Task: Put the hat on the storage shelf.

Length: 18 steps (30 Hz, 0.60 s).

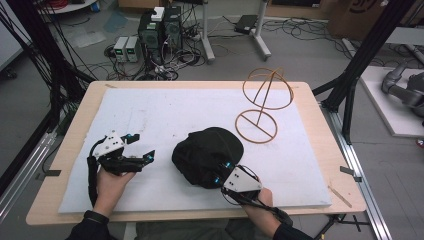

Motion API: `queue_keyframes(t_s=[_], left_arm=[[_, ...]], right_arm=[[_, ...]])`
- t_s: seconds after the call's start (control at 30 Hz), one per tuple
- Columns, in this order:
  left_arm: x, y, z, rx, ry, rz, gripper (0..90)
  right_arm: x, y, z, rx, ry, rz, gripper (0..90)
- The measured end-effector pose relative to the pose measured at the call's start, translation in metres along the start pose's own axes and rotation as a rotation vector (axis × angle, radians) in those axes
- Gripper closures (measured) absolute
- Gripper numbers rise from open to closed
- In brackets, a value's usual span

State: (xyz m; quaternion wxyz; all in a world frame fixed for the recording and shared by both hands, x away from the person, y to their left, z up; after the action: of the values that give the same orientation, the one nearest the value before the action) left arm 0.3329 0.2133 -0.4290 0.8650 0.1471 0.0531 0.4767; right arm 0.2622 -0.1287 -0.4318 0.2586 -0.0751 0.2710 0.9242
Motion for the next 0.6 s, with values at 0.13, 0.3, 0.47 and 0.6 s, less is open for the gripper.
queue_keyframes(t_s=[0.13, 0.3, 0.47, 0.6], left_arm=[[0.0, 0.0, 0.0, 0.002, 0.001, 0.0, 15.4], [0.001, -0.001, -0.001, 0.004, -0.001, 0.002, 15.4], [0.001, 0.0, -0.001, 0.005, -0.001, 0.006, 15.4], [0.002, 0.0, 0.0, 0.003, 0.001, 0.007, 15.5]], right_arm=[[-0.002, 0.0, -0.001, 0.008, -0.013, 0.021, 79.4], [-0.008, 0.004, 0.0, -0.008, -0.03, 0.039, 87.2], [-0.015, 0.01, 0.004, -0.043, -0.038, 0.044, 88.3], [-0.023, 0.018, 0.011, -0.075, -0.037, 0.021, 88.4]])
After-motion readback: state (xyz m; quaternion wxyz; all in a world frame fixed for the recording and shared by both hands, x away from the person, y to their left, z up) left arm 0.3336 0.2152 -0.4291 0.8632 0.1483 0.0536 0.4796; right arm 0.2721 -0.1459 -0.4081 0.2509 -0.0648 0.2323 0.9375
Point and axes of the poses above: each handheld gripper's, and its own axes: y roughly backward along the jaws, z roughly out of its top, x roughly to its left, the point moved 3 cm from there along -y, roughly forward along the jaws, and after that the axes turned 12 degrees about z, right-handed, at the moved point
